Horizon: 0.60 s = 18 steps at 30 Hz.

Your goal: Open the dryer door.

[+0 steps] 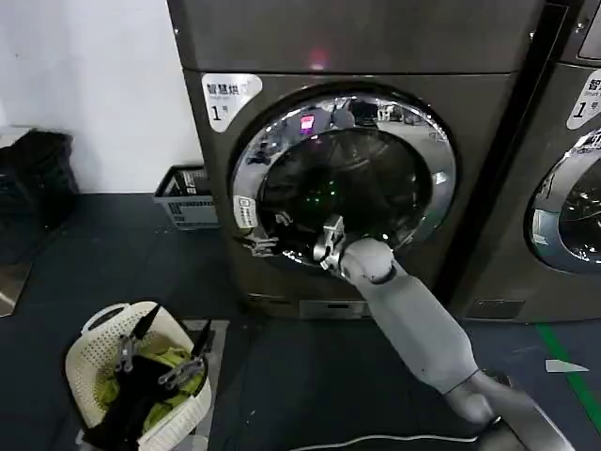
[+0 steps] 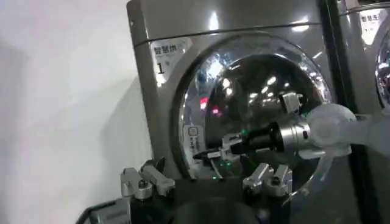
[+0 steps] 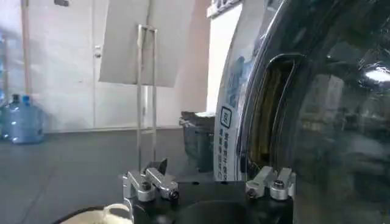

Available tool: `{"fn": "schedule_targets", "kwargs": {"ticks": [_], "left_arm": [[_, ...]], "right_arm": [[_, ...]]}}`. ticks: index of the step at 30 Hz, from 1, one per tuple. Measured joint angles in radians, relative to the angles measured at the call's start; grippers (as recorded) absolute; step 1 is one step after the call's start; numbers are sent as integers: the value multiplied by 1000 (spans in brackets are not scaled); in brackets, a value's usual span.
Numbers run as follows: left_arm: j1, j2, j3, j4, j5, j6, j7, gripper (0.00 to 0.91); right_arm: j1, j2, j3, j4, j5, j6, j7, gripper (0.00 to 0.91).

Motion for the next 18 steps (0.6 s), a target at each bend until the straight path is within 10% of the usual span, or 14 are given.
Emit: {"fn": "schedule_targets", "kwargs": {"ticks": [18], "left_arm": [[-102,67,-40,83,-96,85,12,907]], "right_arm": [[-60,-89,17,79,-20,0,-195,907]]}}
